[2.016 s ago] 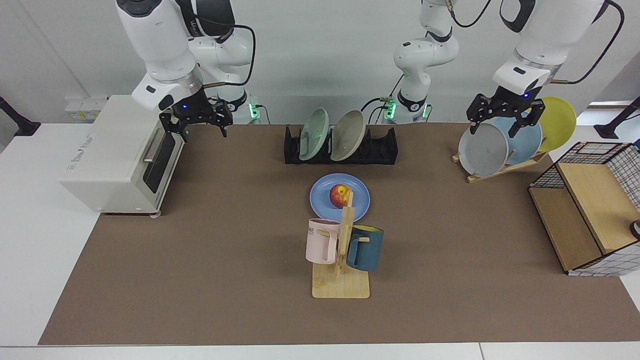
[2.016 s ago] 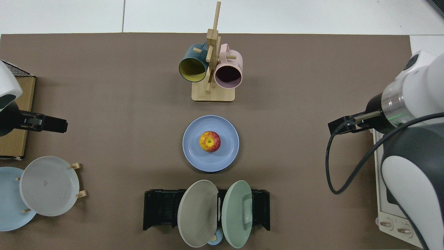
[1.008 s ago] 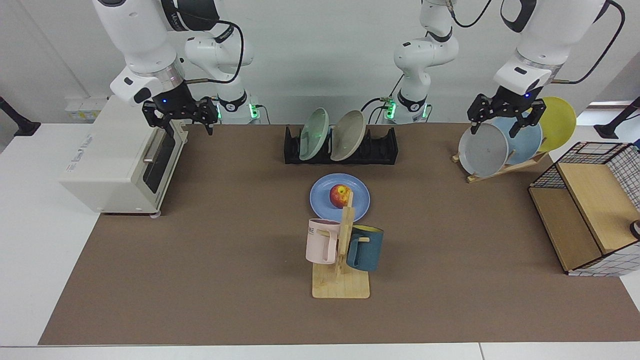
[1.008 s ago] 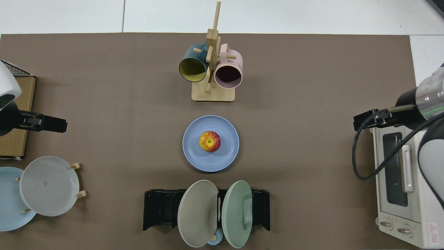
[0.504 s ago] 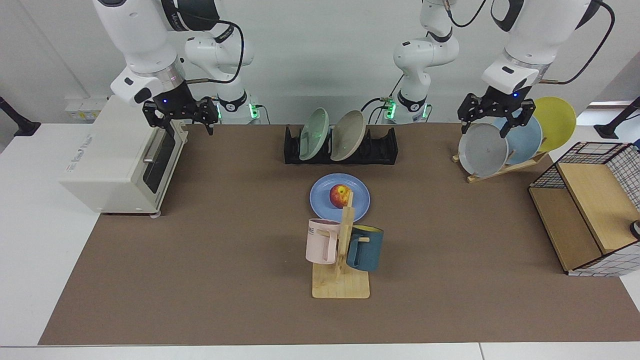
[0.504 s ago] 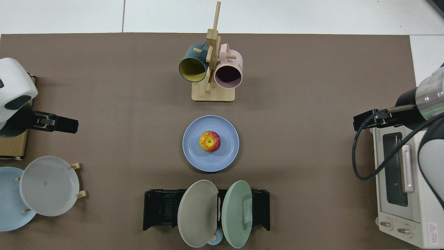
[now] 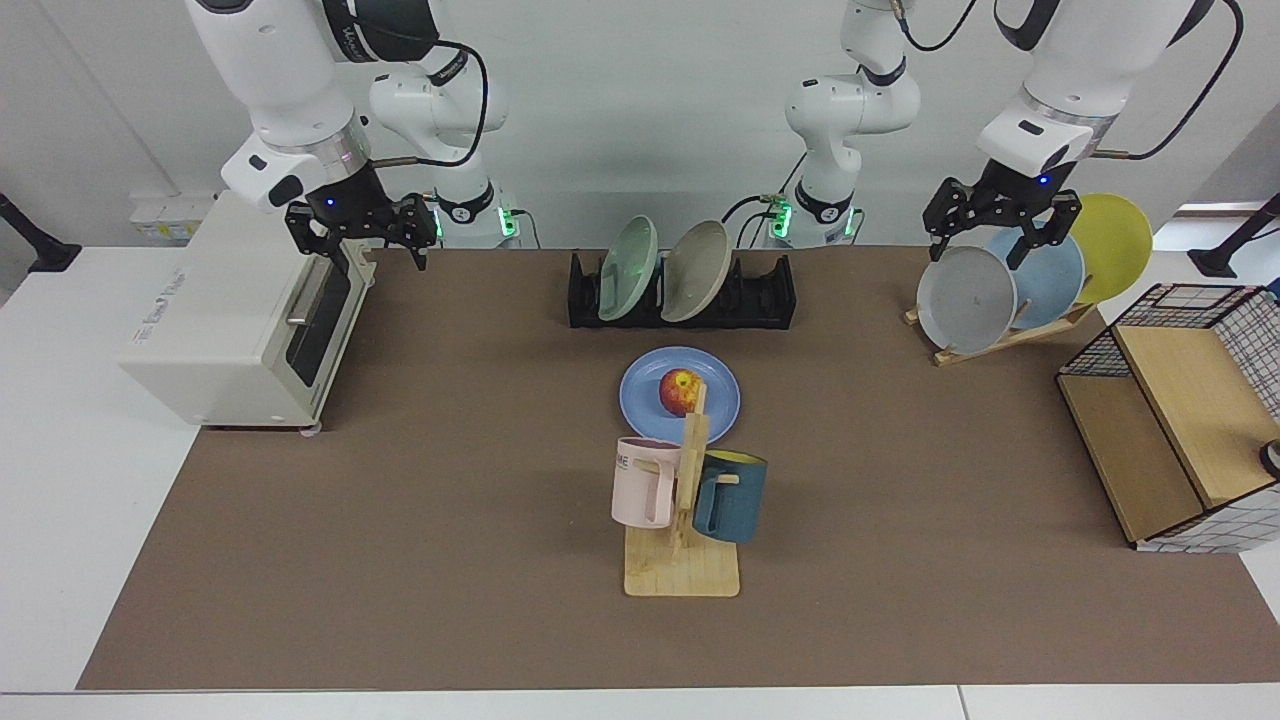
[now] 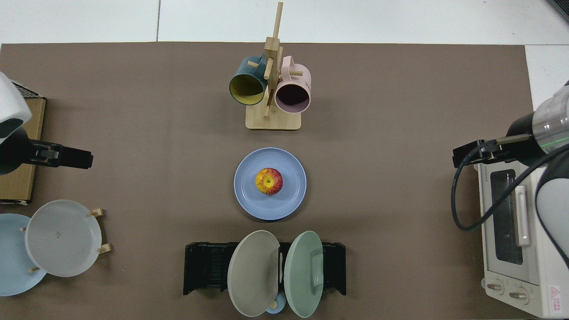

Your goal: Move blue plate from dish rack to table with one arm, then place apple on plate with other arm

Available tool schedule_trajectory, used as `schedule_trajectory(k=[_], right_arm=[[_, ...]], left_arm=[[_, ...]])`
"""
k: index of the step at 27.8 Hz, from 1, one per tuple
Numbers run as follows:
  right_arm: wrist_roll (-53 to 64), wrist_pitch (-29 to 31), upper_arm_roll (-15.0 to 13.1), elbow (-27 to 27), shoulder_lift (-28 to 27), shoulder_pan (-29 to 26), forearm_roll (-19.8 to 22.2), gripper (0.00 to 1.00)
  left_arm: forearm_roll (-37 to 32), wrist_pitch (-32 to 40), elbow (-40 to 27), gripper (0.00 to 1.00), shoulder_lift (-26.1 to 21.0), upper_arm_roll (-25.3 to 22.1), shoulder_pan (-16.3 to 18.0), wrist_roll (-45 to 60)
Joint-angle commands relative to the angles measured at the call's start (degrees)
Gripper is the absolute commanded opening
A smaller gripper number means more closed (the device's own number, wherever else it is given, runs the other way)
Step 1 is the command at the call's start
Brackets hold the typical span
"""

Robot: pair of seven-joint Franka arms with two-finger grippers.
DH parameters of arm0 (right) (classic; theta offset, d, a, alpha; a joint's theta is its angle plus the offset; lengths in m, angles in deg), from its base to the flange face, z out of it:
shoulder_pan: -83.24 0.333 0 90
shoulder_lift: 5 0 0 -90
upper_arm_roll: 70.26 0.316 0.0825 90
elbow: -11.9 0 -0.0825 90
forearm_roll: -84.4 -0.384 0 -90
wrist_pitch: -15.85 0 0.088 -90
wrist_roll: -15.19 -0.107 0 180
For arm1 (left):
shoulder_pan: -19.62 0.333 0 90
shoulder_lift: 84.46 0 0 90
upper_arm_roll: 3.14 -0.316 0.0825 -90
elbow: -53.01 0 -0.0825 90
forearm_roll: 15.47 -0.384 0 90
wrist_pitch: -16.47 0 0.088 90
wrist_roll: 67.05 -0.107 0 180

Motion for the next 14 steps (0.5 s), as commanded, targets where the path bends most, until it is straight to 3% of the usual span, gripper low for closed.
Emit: schedule_trajectory(k=[1,14], right_arm=[[-0.39,0.49,0.42,-1.06,0.68,-0.80,-0.92,1.00],[-0.39,0.49,0.42,-1.06,0.68,-0.80,-0.92,1.00]], left_arm=[[0.66,1.86,2.40,1.00,-0.97,-1.76,-1.21,0.62],[0.57,1.24,2.32,1.00,-0.62,-2.11,-0.33,-0.08]])
